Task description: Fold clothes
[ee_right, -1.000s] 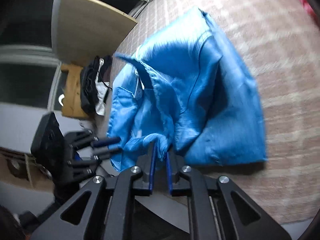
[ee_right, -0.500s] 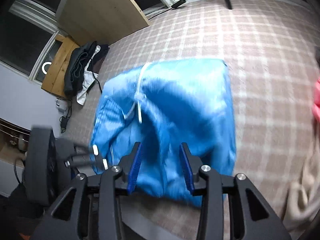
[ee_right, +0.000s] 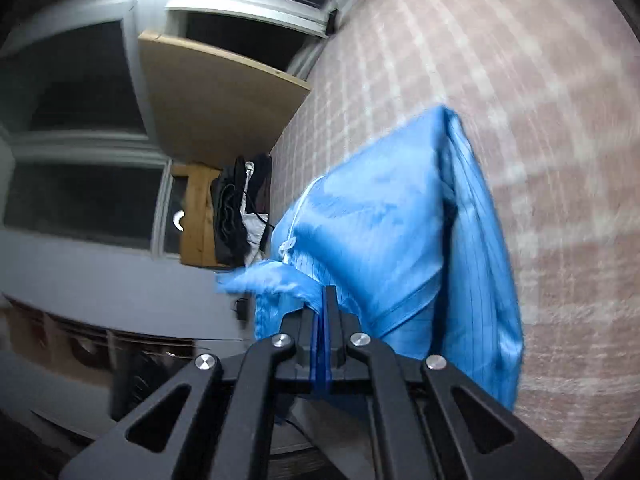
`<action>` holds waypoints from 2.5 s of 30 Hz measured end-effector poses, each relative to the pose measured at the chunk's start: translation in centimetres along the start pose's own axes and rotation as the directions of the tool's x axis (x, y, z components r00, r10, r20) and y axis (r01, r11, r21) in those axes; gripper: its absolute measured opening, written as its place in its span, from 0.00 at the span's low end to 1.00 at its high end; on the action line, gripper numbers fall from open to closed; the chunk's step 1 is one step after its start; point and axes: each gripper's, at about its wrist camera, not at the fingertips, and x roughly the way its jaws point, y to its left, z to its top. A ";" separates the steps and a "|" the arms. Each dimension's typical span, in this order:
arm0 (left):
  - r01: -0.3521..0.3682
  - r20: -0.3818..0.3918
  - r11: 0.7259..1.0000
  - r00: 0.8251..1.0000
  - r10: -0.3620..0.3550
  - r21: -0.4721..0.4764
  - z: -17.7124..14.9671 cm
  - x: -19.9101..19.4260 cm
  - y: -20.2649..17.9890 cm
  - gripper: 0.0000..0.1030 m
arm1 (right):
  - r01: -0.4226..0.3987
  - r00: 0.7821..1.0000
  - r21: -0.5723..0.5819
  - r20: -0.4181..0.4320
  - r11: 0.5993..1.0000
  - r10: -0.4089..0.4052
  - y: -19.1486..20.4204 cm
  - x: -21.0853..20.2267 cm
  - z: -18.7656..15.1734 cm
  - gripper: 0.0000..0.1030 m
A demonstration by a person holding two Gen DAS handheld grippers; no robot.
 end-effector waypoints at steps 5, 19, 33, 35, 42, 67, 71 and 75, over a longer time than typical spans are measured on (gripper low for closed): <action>-0.003 -0.010 1.000 1.000 0.003 0.006 0.1 0.7 -0.6 0.01 | 0.212 0.976 -0.222 0.001 0.952 -0.217 3.6 1.2 0.6 0.23; -0.050 -0.055 0.994 0.997 0.055 0.094 -1.5 2.7 -3.3 0.09 | 0.030 0.994 -0.076 -0.106 0.997 -0.038 3.0 2.8 4.2 0.02; 0.179 0.004 0.957 0.983 -0.183 -0.230 3.6 3.6 0.7 0.54 | 0.280 0.919 -0.565 -0.077 0.777 -0.387 10.9 1.5 2.0 0.26; 0.190 -0.005 0.952 0.980 -0.197 -0.242 4.1 5.0 0.1 0.54 | 0.259 0.891 -0.676 -0.109 0.690 -0.441 12.3 3.2 1.4 0.32; 0.133 0.063 0.961 0.991 -0.121 -0.244 3.1 5.3 -1.5 0.13 | 0.157 0.766 -0.825 -0.246 0.544 -0.594 12.6 10.0 1.0 0.32; 0.086 0.041 0.989 0.996 -0.082 -0.122 2.6 5.0 -3.8 0.03 | 0.176 0.910 -0.644 -0.182 0.744 -0.373 9.4 3.9 2.0 0.24; 0.073 0.007 0.991 0.997 -0.073 -0.115 2.7 4.9 -4.1 0.04 | 0.422 0.837 -0.593 -0.035 0.686 -0.545 6.3 3.9 4.1 0.24; 0.045 0.021 0.979 0.999 -0.042 -0.198 1.0 1.2 -2.7 0.26 | 0.457 0.852 -0.591 0.077 0.665 -0.517 7.9 -0.7 3.3 0.24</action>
